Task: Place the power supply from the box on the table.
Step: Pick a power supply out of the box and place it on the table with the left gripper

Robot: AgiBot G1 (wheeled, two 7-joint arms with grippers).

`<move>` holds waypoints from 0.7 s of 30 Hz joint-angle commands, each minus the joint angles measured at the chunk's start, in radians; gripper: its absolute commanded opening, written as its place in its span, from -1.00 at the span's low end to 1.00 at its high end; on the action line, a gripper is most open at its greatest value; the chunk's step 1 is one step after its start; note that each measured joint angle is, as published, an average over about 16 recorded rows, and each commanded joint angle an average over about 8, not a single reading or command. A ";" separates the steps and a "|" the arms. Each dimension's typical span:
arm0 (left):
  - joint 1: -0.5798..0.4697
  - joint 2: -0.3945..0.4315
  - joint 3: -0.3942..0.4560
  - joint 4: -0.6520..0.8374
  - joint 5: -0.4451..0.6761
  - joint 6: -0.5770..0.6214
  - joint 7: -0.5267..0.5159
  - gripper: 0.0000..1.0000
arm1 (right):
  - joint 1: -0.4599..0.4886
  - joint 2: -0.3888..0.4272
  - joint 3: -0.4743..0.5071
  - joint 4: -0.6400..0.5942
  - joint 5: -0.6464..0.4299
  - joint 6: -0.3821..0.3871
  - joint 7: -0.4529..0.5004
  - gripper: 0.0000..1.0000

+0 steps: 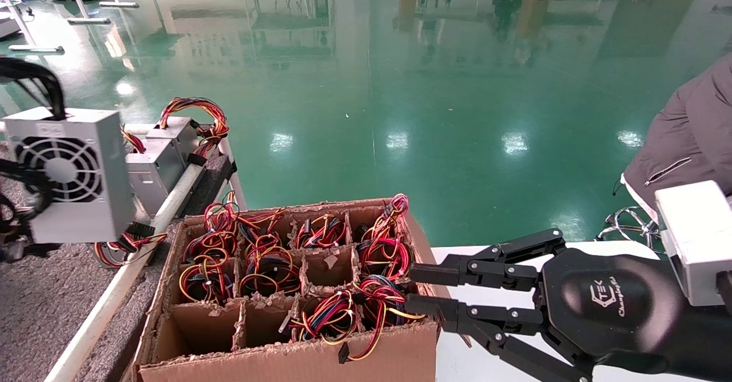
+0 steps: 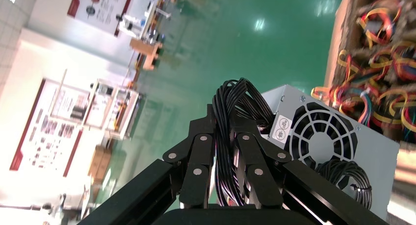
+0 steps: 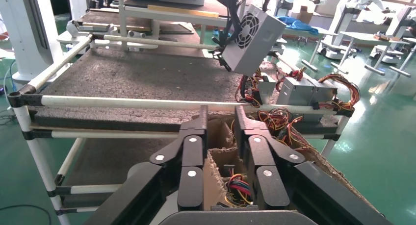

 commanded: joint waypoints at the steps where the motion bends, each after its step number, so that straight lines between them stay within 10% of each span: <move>1: 0.007 -0.013 0.002 0.001 0.010 -0.007 -0.003 -1.00 | 0.000 0.000 0.000 0.000 0.000 0.000 0.000 -1.00; 21: 0.077 -0.063 0.037 -0.001 0.063 -0.078 -0.042 -1.00 | 0.000 0.000 0.000 0.000 0.000 0.000 0.000 -1.00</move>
